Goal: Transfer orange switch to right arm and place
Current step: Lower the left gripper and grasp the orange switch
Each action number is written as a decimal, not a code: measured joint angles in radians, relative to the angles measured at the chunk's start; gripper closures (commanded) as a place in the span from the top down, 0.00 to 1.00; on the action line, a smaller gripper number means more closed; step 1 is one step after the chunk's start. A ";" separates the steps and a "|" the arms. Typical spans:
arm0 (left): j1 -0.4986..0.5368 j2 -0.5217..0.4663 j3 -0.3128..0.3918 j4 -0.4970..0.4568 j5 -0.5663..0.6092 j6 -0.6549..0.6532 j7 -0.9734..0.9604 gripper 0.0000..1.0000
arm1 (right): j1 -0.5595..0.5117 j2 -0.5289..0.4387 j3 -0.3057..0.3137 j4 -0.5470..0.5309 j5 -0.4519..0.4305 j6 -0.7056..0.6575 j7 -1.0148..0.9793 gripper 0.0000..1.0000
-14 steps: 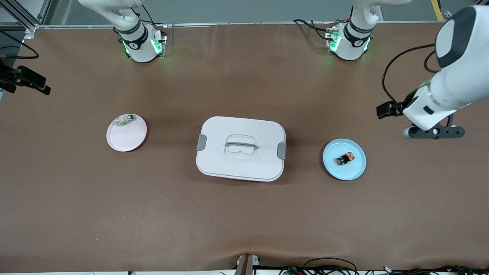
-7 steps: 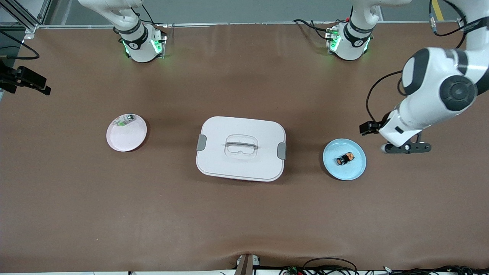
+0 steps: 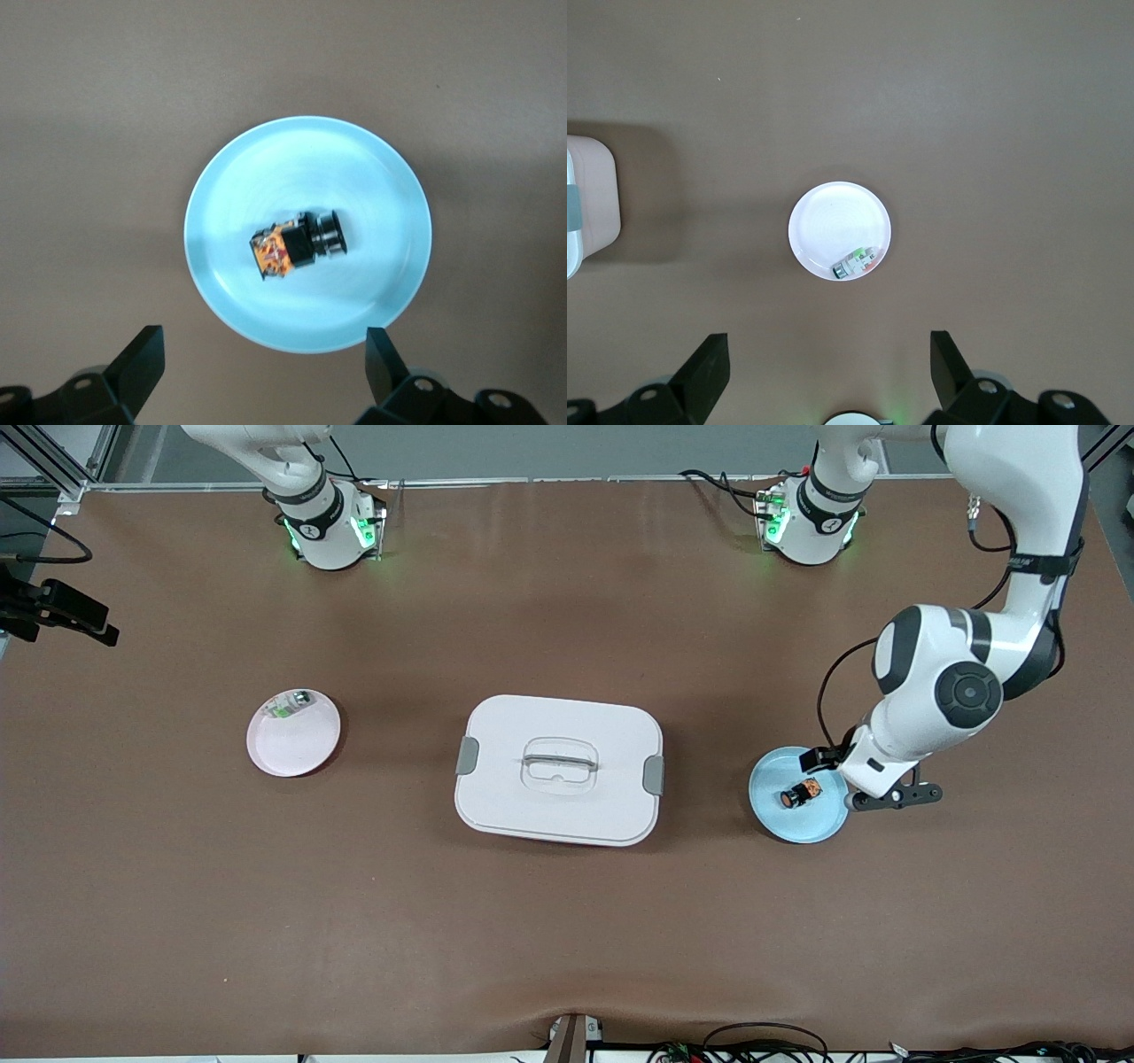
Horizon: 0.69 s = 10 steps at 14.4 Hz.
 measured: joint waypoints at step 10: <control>-0.015 0.110 0.000 -0.064 0.000 0.261 -0.114 1.00 | 0.000 0.000 0.000 0.000 0.000 0.000 0.000 1.00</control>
